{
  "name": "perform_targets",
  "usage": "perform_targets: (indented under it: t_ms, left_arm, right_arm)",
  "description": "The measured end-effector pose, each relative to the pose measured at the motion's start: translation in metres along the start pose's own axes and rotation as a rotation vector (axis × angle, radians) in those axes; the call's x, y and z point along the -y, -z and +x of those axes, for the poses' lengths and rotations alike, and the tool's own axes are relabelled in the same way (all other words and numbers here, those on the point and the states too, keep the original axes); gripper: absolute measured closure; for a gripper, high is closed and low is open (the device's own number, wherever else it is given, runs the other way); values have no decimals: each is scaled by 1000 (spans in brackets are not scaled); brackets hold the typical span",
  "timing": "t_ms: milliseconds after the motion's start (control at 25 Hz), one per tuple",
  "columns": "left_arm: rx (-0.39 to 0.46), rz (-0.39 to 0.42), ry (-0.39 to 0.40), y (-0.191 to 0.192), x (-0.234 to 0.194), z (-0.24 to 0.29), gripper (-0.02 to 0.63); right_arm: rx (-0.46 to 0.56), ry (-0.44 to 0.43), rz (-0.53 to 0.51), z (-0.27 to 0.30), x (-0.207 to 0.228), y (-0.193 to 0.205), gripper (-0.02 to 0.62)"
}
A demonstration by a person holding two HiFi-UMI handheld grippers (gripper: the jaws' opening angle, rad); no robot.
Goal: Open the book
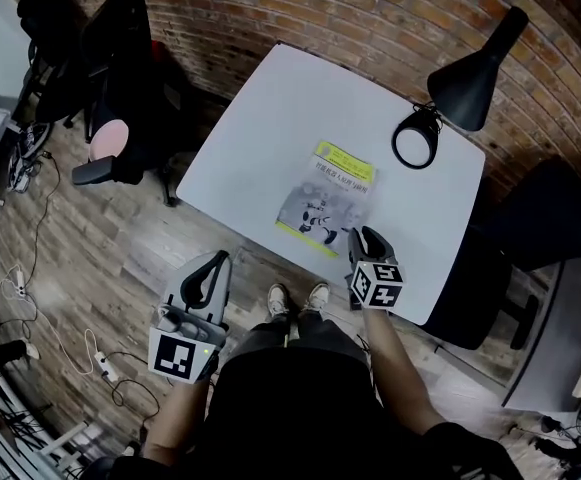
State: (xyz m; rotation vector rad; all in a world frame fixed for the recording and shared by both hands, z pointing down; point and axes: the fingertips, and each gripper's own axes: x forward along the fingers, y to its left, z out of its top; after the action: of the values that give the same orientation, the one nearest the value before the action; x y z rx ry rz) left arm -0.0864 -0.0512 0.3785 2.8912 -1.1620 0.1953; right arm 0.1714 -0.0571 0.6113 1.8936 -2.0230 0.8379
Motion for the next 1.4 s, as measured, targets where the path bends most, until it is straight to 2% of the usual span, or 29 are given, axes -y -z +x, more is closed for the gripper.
perform_targets:
  t_ms: [160, 360, 520, 600, 760, 960, 1080, 1200, 1320, 1400]
  left_arm:
    - [-7, 1, -27, 1, -3, -6, 579]
    - [-15, 2, -36, -4, -4, -8, 578]
    - [-16, 0, -44, -6, -4, -7, 579]
    - [-22, -2, -44, -5, -3, -6, 578]
    - [-40, -21, -46, 2, -6, -3, 578]
    - [-35, -42, -31, 8, -9, 3, 579]
    - [-34, -50, -22, 9, -11, 5, 578]
    - [-35, -58, -26, 10, -14, 6, 580]
    - [-44, -64, -34, 14, -17, 4, 578]
    - [-44, -68, -38, 16, -19, 3, 578]
  right_arm:
    - [-39, 4, 32, 11, 4, 13, 476]
    - [-101, 21, 161, 22, 11, 33, 447]
    - [-136, -1, 229, 34, 5, 45, 444]
    - [-167, 32, 244, 37, 9, 53, 438]
    - [-182, 91, 217, 35, 18, 54, 515]
    - [-163, 57, 287, 33, 17, 50, 546]
    - [-201, 68, 279, 37, 20, 56, 533]
    - [-216, 111, 255, 40, 27, 55, 457]
    - [-217, 107, 272, 44, 27, 55, 456]
    - [-216, 85, 318, 47, 22, 54, 460]
